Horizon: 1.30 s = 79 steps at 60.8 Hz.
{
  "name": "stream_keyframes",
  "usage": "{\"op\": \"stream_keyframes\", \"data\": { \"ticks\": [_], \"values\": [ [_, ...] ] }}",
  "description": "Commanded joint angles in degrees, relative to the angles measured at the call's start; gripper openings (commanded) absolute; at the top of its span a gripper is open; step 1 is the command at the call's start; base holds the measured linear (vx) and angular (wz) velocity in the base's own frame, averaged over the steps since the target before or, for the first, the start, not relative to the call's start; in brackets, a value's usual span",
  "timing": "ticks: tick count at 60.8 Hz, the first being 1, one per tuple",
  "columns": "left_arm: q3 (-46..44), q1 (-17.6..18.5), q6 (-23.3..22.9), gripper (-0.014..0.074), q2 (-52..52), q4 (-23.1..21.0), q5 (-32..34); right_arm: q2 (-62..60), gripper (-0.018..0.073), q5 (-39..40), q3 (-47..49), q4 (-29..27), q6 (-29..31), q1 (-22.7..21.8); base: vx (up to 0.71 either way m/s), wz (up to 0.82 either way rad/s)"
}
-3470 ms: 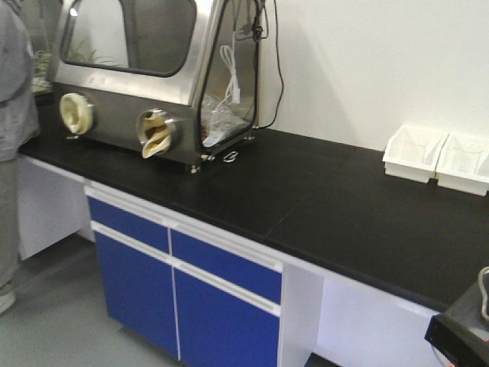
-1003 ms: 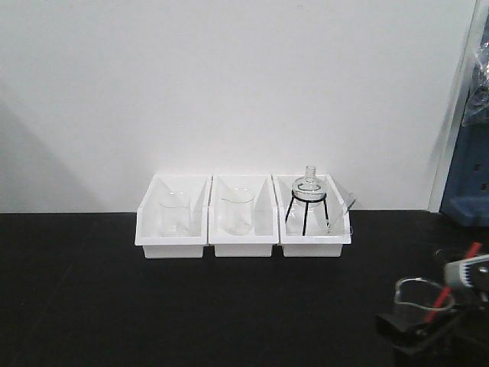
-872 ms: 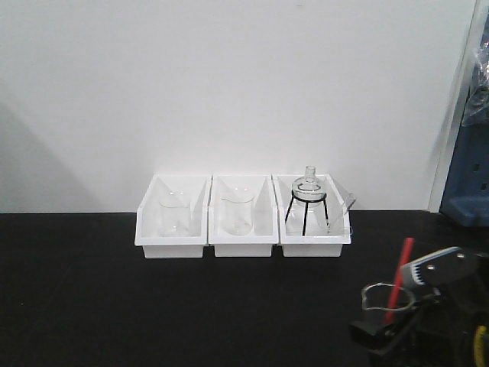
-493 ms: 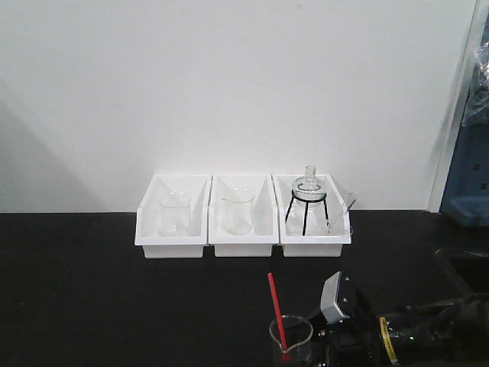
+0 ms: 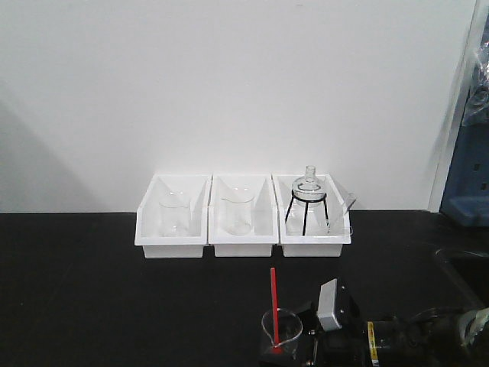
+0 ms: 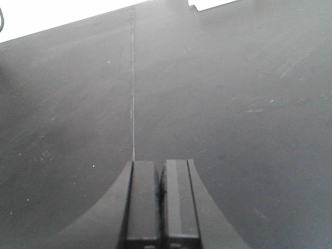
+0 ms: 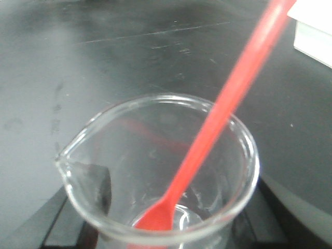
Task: Grab beaker from right and move to left
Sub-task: 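Open the right gripper to release the beaker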
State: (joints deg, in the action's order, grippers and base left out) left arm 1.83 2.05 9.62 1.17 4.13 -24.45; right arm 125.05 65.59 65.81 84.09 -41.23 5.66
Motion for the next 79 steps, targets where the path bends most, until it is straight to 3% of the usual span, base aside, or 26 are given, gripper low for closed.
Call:
{"op": "stream_keyframes", "data": {
  "ticks": [1,35,45,56,71,79],
  "values": [
    [1.1,0.4,-0.1,-0.0006,0.4,0.0,4.4,-2.8,-0.0001,2.7,1.5,-3.2,0.5,-0.1,0.00,0.00],
    [1.1,0.4,-0.1,-0.0006,0.4,0.0,4.4,1.9,0.0000,0.5,1.5,0.1,0.5,-0.1,0.00,0.00],
    [1.1,0.4,-0.1,-0.0006,0.4,0.0,4.4,1.9,0.0043,-0.4,1.5,0.2,0.5,-0.1,0.00,0.00],
    [1.1,0.4,-0.1,-0.0006,0.4,0.0,4.4,1.9,0.0209,-0.4,1.5,0.9,-0.4,-0.1,0.00,0.00],
    [1.1,0.4,-0.1,-0.0006,0.4,0.0,4.4,1.4,0.0610,-2.3,1.5,1.8,-3.4,-0.1,0.00,0.00],
    [1.1,0.4,-0.1,-0.0006,0.4,0.0,4.4,-1.0,0.0716,-6.5,1.5,5.3,-5.2,-0.3,0.00,0.00]
  ]
}}
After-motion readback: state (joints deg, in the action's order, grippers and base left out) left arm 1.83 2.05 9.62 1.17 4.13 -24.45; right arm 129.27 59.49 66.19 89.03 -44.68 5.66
